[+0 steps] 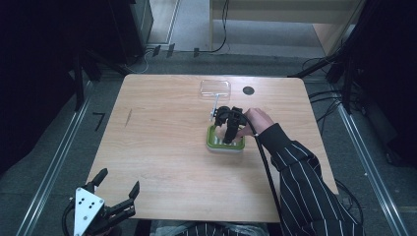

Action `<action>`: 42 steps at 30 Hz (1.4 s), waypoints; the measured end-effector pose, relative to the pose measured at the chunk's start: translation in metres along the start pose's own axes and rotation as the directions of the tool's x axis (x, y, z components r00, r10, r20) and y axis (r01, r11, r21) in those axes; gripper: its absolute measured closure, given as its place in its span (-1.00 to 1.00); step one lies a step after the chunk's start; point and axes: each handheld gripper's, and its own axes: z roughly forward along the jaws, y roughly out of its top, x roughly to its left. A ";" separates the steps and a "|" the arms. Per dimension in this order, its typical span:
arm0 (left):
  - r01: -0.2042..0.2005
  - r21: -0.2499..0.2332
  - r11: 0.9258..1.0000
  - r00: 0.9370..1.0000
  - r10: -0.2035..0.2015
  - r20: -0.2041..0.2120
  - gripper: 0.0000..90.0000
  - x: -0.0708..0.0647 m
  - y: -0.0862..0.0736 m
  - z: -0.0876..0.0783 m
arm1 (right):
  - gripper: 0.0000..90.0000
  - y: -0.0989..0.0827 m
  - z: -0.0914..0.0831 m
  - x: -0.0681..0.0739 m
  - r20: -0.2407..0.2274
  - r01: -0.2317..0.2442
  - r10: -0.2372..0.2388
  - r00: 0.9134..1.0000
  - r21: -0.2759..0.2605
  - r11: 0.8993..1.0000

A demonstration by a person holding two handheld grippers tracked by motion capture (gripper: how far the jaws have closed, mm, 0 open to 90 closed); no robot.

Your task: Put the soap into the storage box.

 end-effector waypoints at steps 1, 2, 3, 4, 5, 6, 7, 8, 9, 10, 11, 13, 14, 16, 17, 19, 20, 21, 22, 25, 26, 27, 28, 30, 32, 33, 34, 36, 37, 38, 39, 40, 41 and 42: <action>0.000 0.000 1.000 1.000 0.000 -0.001 -0.79 0.000 0.000 0.000 | -0.26 0.001 0.000 -0.001 0.006 -0.001 0.001 1.000 0.003 1.000; 0.000 0.000 1.000 1.000 0.000 -0.001 -0.79 0.000 0.000 0.000 | -0.26 0.001 0.001 -0.001 0.001 -0.003 0.003 1.000 0.009 1.000; -0.001 0.001 1.000 1.000 0.001 -0.001 -0.79 0.000 0.000 -0.001 | -0.26 0.001 0.003 -0.001 -0.003 -0.001 0.001 1.000 0.009 1.000; 0.000 0.001 1.000 1.000 0.000 -0.002 -0.79 0.000 0.000 -0.001 | -0.26 0.001 0.005 -0.002 -0.003 0.002 -0.002 1.000 0.010 1.000; -0.001 0.002 1.000 1.000 0.001 -0.003 -0.79 0.000 0.000 -0.001 | -0.26 0.001 0.006 -0.002 -0.004 0.004 -0.004 1.000 0.016 1.000; -0.003 0.002 1.000 1.000 0.003 -0.004 -0.79 0.001 0.000 -0.001 | -0.26 0.001 0.006 -0.003 -0.002 0.010 -0.010 1.000 0.015 1.000; 0.000 0.001 1.000 1.000 0.000 -0.006 -0.79 0.001 -0.001 -0.002 | -0.26 0.001 0.007 -0.003 -0.006 0.004 -0.004 1.000 0.013 1.000; 0.001 0.001 1.000 1.000 -0.001 -0.007 -0.79 0.001 -0.001 -0.002 | -0.26 0.001 0.008 -0.004 -0.006 0.001 -0.001 1.000 0.014 1.000; 0.001 0.002 1.000 1.000 -0.001 -0.007 -0.79 0.001 -0.001 -0.003 | -0.26 0.002 0.009 -0.004 -0.008 -0.003 0.003 1.000 0.014 1.000; -0.001 0.002 1.000 1.000 0.001 -0.007 -0.79 0.001 -0.001 -0.003 | -0.26 0.002 0.010 -0.005 -0.007 0.004 -0.004 1.000 0.016 1.000; -0.001 0.000 1.000 1.000 0.001 -0.008 -0.79 0.001 -0.001 -0.003 | -0.26 0.002 0.011 -0.005 -0.008 0.010 -0.010 1.000 0.017 1.000; 0.000 0.001 1.000 1.000 0.000 -0.012 -0.79 0.001 -0.001 -0.004 | -0.26 0.003 0.013 -0.005 -0.011 0.006 -0.006 1.000 0.017 1.000; -0.001 0.002 1.000 1.000 0.001 -0.013 -0.79 0.001 -0.001 -0.004 | -0.26 0.003 0.014 -0.005 -0.013 0.001 -0.001 1.000 0.021 1.000; 0.000 0.002 1.000 1.000 0.000 -0.013 -0.79 0.001 -0.001 -0.005 | -0.26 0.003 0.015 -0.006 -0.012 0.006 -0.006 1.000 0.023 1.000; -0.001 0.003 1.000 1.000 0.001 -0.016 -0.79 0.001 -0.001 -0.005 | -0.26 0.003 0.016 -0.007 -0.012 0.008 -0.008 1.000 0.024 1.000; 0.001 0.001 1.000 1.000 -0.001 -0.017 -0.79 0.001 -0.001 -0.005 | -0.26 0.003 0.017 -0.007 -0.014 0.005 -0.005 1.000 0.027 1.000; 0.002 0.001 1.000 1.000 -0.002 -0.019 -0.79 0.001 -0.002 -0.005 | -0.26 0.003 0.018 -0.008 -0.014 0.012 -0.012 1.000 0.025 1.000; 0.001 0.002 1.000 1.000 -0.001 -0.019 -0.79 0.001 -0.002 -0.006 | -0.26 0.003 0.019 -0.008 -0.012 0.004 -0.004 1.000 0.031 1.000; 0.001 0.002 1.000 1.000 -0.001 -0.020 -0.79 0.001 -0.002 -0.006 | -0.26 0.003 0.020 -0.009 -0.014 0.003 -0.003 1.000 0.031 1.000; 0.001 0.004 1.000 1.000 -0.001 -0.021 -0.79 0.001 -0.002 -0.006 | -0.26 0.004 0.022 -0.009 -0.013 0.009 -0.008 1.000 0.034 0.999; 0.000 0.004 1.000 1.000 0.000 -0.021 -0.79 0.001 -0.002 -0.007 | -0.26 0.004 0.023 -0.009 -0.017 0.010 -0.010 1.000 0.033 0.999; 0.001 0.005 1.000 1.000 -0.001 -0.022 -0.79 0.001 -0.002 -0.007 | -0.26 0.004 0.024 -0.009 -0.017 0.015 -0.014 1.000 0.033 0.999; 0.001 0.003 1.000 1.000 -0.001 -0.022 -0.79 0.001 -0.002 -0.007 | -0.26 0.005 0.024 -0.009 -0.018 0.015 -0.014 1.000 0.036 0.999; 0.003 0.004 1.000 1.000 -0.003 -0.022 -0.79 0.001 -0.002 -0.007 | -0.26 0.005 0.025 -0.010 -0.019 0.019 -0.018 1.000 0.033 0.999; 0.003 0.004 1.000 1.000 -0.003 -0.022 -0.79 0.001 -0.002 -0.007 | -0.26 0.005 0.026 -0.009 -0.018 0.014 -0.013 1.000 0.035 0.999; 0.002 0.005 1.000 1.000 -0.002 -0.022 -0.79 0.001 -0.002 -0.007 | -0.26 0.005 0.027 -0.009 -0.022 0.018 -0.017 1.000 0.032 0.999; 0.000 0.005 1.000 1.000 0.000 -0.021 -0.79 0.001 -0.002 -0.007 | -0.26 0.005 0.028 -0.009 -0.022 0.020 -0.019 1.000 0.034 0.999; 0.000 0.005 1.000 1.000 0.000 -0.021 -0.79 0.001 -0.002 -0.007 | -0.26 0.005 0.029 -0.009 -0.019 0.025 -0.024 1.000 0.037 0.999; 0.001 0.005 1.000 1.000 -0.001 -0.022 -0.79 0.001 -0.002 -0.007 | -0.26 0.005 0.030 -0.009 -0.021 0.034 -0.033 0.999 0.036 0.999; 0.001 0.005 1.000 1.000 -0.001 -0.022 -0.79 0.001 -0.002 -0.007 | -0.26 0.005 0.031 -0.008 -0.024 0.034 -0.033 0.999 0.039 0.999; 0.001 0.004 1.000 1.000 -0.001 -0.021 -0.79 0.001 -0.002 -0.007 | -0.26 0.005 0.033 -0.008 -0.024 0.042 -0.041 0.999 0.040 0.998; -0.001 0.005 1.000 1.000 0.001 -0.021 -0.79 0.001 -0.002 -0.007 | -0.26 0.005 0.034 -0.008 -0.021 0.045 -0.044 0.999 0.039 0.998; 0.001 0.004 1.000 1.000 -0.001 -0.022 -0.79 0.001 -0.002 -0.007 | -0.26 0.005 0.034 -0.008 -0.022 0.041 -0.040 0.999 0.043 0.998; 0.002 0.005 1.000 1.000 -0.002 -0.022 -0.79 0.001 -0.002 -0.007 | -0.26 0.005 0.035 -0.008 -0.023 0.043 -0.042 0.999 0.044 0.998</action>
